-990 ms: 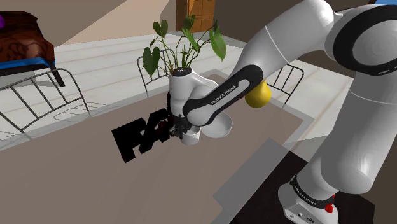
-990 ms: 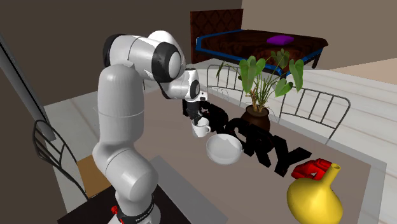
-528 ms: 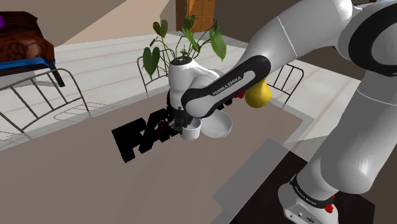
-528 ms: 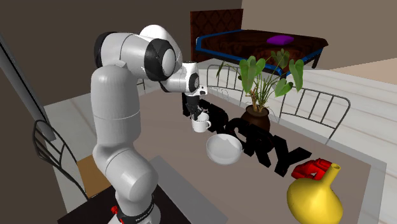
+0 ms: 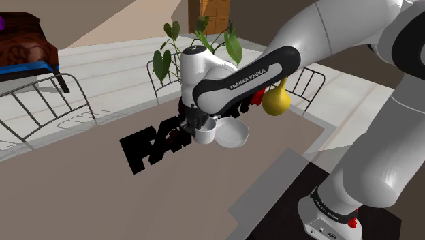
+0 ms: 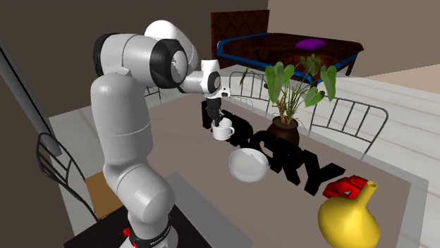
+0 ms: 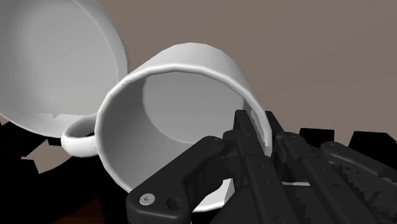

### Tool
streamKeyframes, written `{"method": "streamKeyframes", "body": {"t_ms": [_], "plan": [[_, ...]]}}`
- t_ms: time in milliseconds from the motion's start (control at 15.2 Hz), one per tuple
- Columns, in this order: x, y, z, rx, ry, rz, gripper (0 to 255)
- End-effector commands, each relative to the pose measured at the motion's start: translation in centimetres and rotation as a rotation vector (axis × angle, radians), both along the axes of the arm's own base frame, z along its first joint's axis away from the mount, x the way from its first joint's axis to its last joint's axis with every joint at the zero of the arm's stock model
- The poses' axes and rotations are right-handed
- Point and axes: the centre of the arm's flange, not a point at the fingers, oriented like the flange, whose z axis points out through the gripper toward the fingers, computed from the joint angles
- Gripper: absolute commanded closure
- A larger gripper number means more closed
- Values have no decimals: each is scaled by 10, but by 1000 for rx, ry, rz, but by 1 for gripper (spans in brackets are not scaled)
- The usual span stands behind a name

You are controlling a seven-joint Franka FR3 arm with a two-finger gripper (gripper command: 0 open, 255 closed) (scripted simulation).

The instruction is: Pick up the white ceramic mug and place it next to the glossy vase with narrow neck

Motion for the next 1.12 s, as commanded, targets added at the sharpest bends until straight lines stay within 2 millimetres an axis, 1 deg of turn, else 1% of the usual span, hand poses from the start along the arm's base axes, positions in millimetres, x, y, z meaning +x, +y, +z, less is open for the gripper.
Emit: {"method": "streamKeyframes", "body": {"t_ms": [0,1056], "plan": [[0,0,11,0,0,0,255],[0,0,96,0,0,0,255]]}}
